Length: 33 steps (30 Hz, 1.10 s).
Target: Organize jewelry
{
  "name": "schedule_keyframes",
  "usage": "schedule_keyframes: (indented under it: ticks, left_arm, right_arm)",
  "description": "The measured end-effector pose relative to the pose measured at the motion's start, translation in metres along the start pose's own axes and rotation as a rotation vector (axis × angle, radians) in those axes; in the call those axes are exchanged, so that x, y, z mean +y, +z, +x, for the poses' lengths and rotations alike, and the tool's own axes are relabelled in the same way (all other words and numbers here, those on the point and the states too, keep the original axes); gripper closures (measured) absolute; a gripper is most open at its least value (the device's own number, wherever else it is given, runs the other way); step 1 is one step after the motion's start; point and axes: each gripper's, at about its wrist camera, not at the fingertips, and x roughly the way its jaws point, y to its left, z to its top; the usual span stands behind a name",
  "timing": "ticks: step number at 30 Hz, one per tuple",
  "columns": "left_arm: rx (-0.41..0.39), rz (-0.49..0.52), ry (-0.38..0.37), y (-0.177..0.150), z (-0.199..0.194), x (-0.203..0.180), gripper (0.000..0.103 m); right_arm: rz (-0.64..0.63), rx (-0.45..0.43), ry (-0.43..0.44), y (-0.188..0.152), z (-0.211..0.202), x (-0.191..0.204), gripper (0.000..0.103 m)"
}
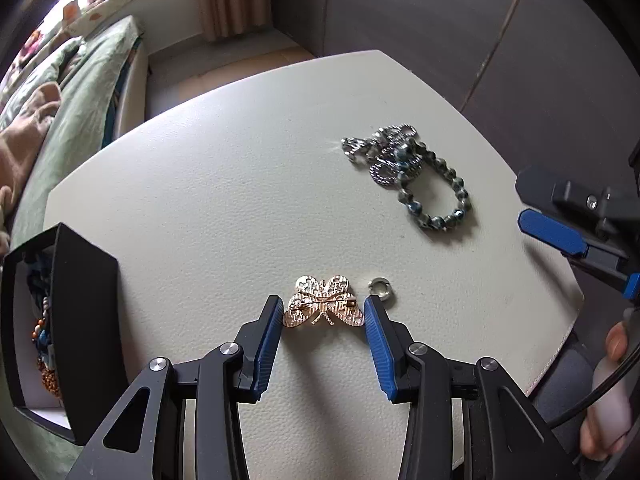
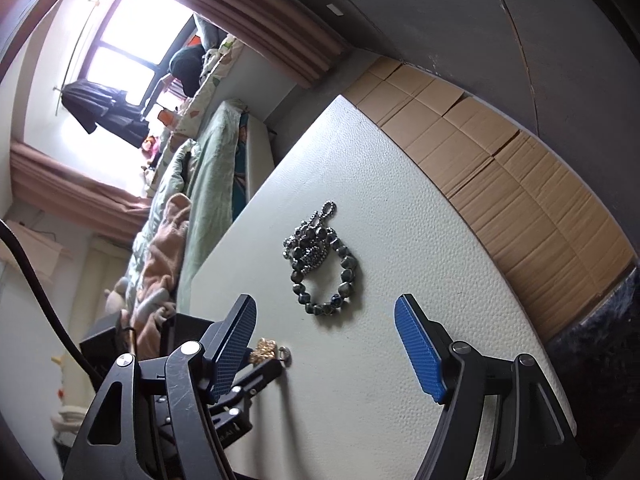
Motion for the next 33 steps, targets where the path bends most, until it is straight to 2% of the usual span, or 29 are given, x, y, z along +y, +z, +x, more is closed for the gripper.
schedule_keyframes:
  ticks: [7,14,20,22,24,26,29,33]
  left_arm:
    - [-0.038,-0.035,0.001,0.001,-0.019,0.017,0.06]
    - [-0.077,-0.058,-0.014,0.005,-0.038,0.032,0.06]
    - [-0.119,-0.078,-0.031,0.002,-0.062,0.052,0.06]
    - [-0.135,-0.089,-0.034,0.0,-0.071,0.06,0.06]
    - [-0.15,-0.099,-0.036,-0.002,-0.08,0.07,0.06]
    - [-0.165,-0.11,-0.03,-0.004,-0.089,0.08,0.06]
    - [-0.187,-0.128,-0.028,-0.007,-0.101,0.096,0.06]
    - [-0.211,-0.154,-0.028,-0.011,-0.112,0.114,0.06]
  right_arm:
    - [-0.114,-0.02,-0.078,-0.005,0.008,0.02,0.031]
    - [-0.175,-0.042,-0.232,-0.002,0.026,0.029,0.054]
    - [-0.242,-0.073,-0.378,-0.005,0.039,0.04,0.059]
    - [-0.28,-0.096,-0.452,-0.007,0.042,0.047,0.067]
    - [-0.342,-0.114,-0.561,-0.011,0.048,0.054,0.082]
    - [-0.404,-0.119,-0.648,-0.015,0.053,0.061,0.088]
    - [-0.404,-0.107,-0.633,-0.015,0.049,0.063,0.091]
    - [-0.345,-0.115,-0.519,-0.013,0.03,0.062,0.092]
